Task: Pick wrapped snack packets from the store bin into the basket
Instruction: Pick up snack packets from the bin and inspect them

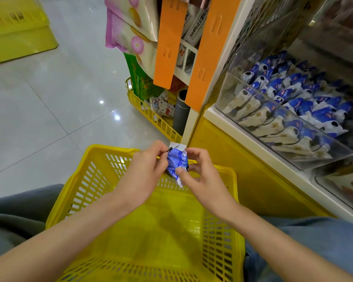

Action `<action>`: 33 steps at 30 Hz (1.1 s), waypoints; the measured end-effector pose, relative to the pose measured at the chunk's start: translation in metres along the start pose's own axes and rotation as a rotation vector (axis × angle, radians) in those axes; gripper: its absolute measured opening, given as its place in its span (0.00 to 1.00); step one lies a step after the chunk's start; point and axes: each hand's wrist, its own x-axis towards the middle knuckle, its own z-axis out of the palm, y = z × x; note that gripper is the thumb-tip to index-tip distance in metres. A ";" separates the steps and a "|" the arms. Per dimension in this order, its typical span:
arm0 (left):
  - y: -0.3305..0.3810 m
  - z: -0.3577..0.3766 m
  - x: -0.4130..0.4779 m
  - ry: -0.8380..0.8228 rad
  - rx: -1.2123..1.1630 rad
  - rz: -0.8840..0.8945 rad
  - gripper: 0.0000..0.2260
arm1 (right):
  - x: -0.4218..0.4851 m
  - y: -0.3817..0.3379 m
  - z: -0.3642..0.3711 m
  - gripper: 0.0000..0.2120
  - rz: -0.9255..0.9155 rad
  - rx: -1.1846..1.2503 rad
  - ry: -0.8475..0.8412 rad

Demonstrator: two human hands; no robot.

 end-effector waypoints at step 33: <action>0.118 0.012 0.109 0.071 0.027 0.472 0.13 | 0.083 -0.129 -0.163 0.08 0.008 -0.189 0.645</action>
